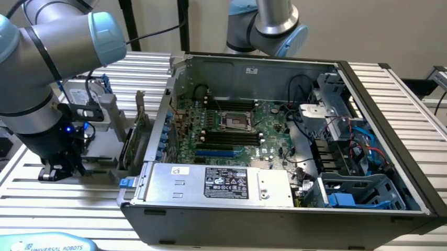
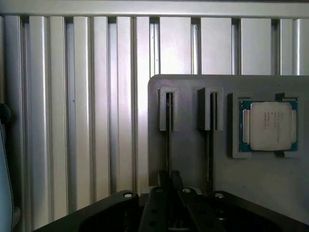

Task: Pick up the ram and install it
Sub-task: 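Pick up the ram and move it above insertion slot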

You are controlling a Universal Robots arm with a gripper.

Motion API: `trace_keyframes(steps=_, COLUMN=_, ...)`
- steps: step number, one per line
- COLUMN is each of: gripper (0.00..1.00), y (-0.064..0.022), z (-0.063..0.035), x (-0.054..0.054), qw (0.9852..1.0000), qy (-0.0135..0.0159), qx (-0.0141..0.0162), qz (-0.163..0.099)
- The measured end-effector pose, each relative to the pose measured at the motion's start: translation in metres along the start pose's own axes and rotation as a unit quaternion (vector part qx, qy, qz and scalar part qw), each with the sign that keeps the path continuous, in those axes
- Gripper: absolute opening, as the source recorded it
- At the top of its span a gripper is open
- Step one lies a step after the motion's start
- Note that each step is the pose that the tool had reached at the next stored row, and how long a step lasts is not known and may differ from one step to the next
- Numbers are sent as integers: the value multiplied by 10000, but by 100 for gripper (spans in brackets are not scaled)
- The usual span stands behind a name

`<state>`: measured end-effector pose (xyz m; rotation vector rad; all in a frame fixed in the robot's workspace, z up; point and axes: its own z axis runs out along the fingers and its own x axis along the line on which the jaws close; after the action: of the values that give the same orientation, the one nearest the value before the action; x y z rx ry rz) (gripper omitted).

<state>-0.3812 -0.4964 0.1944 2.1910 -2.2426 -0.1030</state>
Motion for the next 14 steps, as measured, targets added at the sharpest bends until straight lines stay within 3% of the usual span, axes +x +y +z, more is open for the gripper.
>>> trace_keyframes(steps=7, gripper=13, y=1, z=-18, x=0, qw=10000, qy=0, qx=0, qz=0)
trace_keyframes(steps=14, gripper=13, y=8, z=-142, x=-6, qw=10000, qy=0, qx=0, qz=0)
